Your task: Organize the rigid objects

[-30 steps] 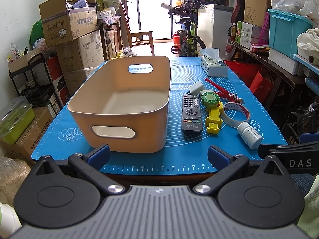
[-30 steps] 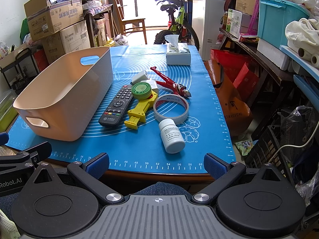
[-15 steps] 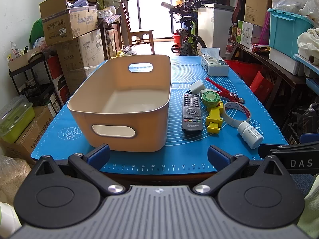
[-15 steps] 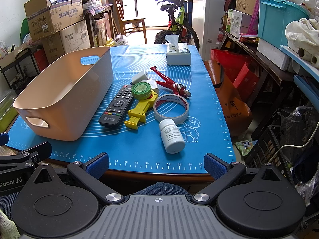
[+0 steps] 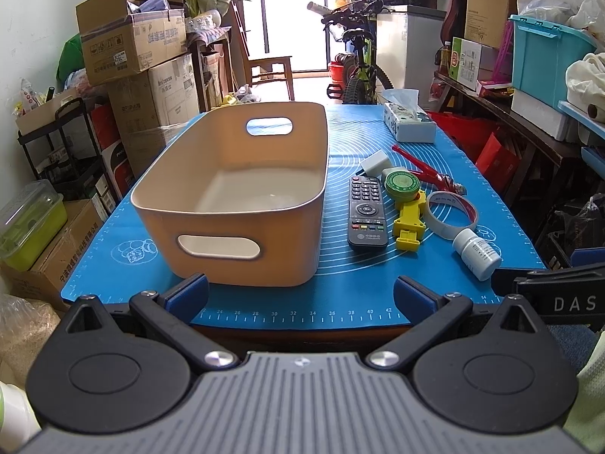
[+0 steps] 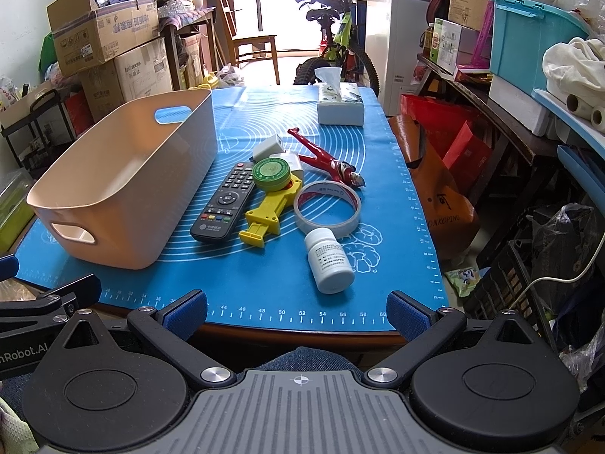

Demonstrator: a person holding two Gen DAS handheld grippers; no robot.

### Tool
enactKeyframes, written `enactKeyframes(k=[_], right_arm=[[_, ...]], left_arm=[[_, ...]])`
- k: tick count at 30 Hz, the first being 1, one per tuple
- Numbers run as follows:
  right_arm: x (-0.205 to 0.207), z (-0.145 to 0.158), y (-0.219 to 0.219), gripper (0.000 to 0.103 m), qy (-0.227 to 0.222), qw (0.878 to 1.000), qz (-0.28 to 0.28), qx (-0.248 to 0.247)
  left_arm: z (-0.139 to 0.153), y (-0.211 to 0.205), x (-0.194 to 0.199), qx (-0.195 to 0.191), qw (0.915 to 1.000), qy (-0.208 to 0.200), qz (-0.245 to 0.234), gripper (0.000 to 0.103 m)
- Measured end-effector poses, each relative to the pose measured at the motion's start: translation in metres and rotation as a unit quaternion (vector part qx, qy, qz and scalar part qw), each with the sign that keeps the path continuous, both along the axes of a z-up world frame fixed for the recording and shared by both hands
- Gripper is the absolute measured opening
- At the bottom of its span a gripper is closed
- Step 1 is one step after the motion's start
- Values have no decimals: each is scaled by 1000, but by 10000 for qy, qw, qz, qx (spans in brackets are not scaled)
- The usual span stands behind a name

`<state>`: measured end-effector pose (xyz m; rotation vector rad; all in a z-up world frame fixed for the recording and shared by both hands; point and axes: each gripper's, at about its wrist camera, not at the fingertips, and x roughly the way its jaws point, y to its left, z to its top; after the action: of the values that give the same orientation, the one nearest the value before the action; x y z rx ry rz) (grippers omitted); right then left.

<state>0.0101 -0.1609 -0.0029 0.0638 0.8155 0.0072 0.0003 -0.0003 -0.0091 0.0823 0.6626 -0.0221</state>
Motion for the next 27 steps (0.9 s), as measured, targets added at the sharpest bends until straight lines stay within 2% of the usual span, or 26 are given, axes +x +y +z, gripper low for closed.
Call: enactKeyframes(k=[7, 12, 15, 18, 22, 27], right_arm=[[1, 16, -5, 100, -80, 9997, -24, 208], [12, 35, -8, 100, -225, 9995, 22, 237], [26, 45, -11, 100, -220, 9991, 15, 358], [39, 51, -15, 100, -253, 9989, -29, 386], [57, 52, -19, 100, -249, 9991, -71, 329], [80, 38, -24, 100, -38, 9995, -104, 296]], left_arm=[[18, 12, 7, -181, 9998, 26, 100, 103], [43, 22, 20, -33, 9998, -160, 119, 103], [59, 35, 34, -133, 9996, -120, 203, 103], [71, 45, 53, -23, 9995, -25, 328, 103], [81, 63, 78, 53, 9995, 114, 278, 103], [72, 87, 112, 152, 9986, 350, 379, 103]])
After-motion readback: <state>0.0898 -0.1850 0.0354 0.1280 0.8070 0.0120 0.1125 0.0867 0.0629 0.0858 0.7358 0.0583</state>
